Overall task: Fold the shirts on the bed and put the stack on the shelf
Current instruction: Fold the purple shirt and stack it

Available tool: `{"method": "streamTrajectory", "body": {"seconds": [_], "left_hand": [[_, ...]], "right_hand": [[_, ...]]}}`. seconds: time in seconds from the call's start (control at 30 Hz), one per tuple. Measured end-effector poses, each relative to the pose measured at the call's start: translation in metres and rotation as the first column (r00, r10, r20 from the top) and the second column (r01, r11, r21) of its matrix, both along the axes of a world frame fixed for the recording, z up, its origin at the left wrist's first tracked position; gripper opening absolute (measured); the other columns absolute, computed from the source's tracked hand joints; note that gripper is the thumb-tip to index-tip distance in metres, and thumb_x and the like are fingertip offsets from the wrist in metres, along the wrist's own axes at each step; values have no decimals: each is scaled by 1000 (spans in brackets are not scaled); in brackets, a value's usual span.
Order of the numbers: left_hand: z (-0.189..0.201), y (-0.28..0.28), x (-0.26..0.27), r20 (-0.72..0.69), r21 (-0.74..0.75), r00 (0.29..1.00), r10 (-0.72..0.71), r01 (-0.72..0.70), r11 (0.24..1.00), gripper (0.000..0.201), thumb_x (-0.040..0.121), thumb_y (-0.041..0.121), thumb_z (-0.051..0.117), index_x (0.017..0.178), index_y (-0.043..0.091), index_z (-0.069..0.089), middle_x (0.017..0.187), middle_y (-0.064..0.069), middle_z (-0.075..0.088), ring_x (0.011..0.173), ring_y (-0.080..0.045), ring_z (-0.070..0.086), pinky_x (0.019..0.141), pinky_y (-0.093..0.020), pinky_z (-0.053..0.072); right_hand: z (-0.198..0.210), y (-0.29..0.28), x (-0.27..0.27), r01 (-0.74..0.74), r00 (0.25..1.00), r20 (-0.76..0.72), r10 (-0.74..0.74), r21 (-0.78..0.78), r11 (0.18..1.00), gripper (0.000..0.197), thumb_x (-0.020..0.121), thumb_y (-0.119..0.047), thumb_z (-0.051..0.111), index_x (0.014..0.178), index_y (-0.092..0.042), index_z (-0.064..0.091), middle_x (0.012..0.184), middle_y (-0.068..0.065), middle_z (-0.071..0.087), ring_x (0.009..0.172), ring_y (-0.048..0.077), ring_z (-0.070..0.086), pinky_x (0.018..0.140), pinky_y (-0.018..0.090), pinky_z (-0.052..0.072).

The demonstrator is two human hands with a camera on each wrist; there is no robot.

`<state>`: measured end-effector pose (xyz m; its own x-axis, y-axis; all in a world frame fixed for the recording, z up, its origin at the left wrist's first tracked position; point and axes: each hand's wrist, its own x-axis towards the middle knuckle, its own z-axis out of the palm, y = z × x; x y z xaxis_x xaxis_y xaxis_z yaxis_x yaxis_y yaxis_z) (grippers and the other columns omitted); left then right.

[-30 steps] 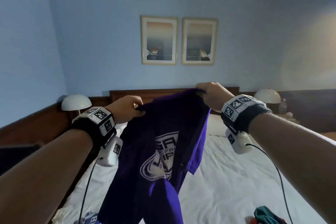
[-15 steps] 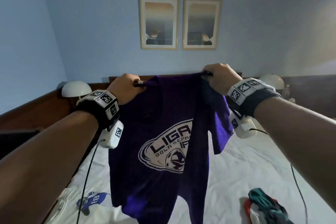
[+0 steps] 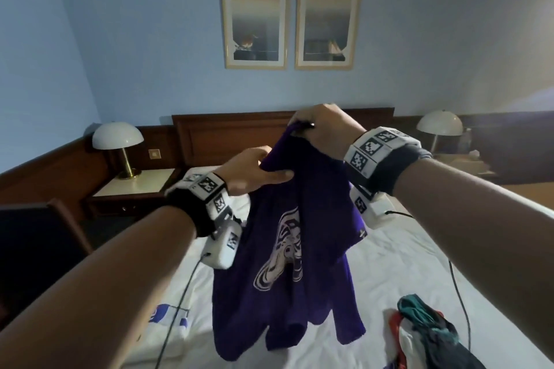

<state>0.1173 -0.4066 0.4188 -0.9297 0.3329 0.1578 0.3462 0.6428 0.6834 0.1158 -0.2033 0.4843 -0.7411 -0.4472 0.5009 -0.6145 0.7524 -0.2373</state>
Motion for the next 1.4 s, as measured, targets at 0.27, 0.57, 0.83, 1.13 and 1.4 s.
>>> {"method": "streamTrajectory", "body": {"seconds": [0.27, 0.57, 0.83, 1.13, 1.4], "left_hand": [[6, 8, -3, -179, -106, 977, 113, -133, 985, 16, 93, 10, 62, 84, 18, 72, 65, 4, 61, 58, -10, 52, 52, -21, 39], [24, -8, -11, -314, -385, 879, 357, -462, 799, 29, 85, 6, 49, 88, 26, 69, 93, -4, 67, 87, -31, 61, 75, -32, 46], [-30, 51, -2, 322, 4, 947, 11, -13, 1000, 42, 73, 16, 89, 109, 18, 67, 100, 6, 74, 93, -8, 71, 80, -23, 57], [-21, 57, -17, -57, 181, 966, 252, -238, 954, 16, 88, 9, 67, 78, -3, 63, 68, -6, 52, 68, -16, 45, 67, -33, 33], [19, 67, -14, -114, 157, 974, 197, -178, 971, 17, 92, 5, 61, 84, -9, 59, 76, -4, 54, 74, -14, 47, 72, -32, 34]], "right_hand": [[-48, 45, 0, 36, 964, 244, -105, 273, 961, 30, 79, -43, 79, 96, -19, 71, 86, -2, 65, 81, 17, 58, 72, 28, 42], [-108, 109, -24, 243, 877, 350, -329, 269, 932, 13, 92, -11, 57, 95, -7, 70, 89, 10, 63, 83, 25, 54, 67, 30, 30], [-42, 44, -17, -21, 977, 213, 13, 36, 999, 35, 73, -4, 50, 91, -27, 70, 88, -1, 65, 85, 22, 61, 75, 24, 50], [-68, 89, -45, 79, 984, 162, -78, -2, 997, 25, 80, -41, 74, 75, -18, 64, 73, 0, 61, 77, 24, 59, 68, 29, 45], [-145, 79, -40, -111, 756, 654, -18, 156, 982, 40, 92, -45, 64, 110, -10, 71, 104, 4, 73, 93, 23, 69, 85, 30, 52]]}}
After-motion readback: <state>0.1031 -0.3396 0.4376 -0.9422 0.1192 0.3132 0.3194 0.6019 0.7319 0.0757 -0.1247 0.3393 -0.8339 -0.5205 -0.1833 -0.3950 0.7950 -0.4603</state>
